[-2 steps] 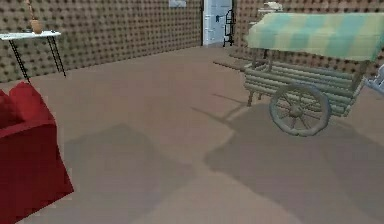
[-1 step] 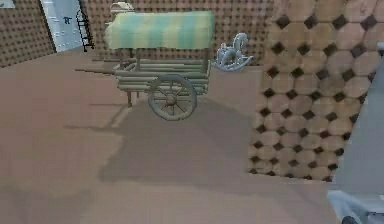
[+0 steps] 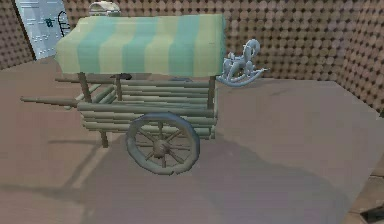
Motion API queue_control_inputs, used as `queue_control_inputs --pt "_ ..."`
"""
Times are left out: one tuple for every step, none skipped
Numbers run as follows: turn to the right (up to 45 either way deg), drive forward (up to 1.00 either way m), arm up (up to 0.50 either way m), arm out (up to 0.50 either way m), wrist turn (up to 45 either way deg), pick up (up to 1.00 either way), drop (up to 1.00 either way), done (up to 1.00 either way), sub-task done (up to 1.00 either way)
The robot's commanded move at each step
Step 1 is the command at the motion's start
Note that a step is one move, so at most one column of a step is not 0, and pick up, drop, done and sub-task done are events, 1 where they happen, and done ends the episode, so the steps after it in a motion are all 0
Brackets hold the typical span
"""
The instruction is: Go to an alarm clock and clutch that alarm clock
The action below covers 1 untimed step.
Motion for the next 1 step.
queue_control_inputs --pt "3.0 0.00 0.00 0.00 0.0 0.00 0.00 0.00 0.00"
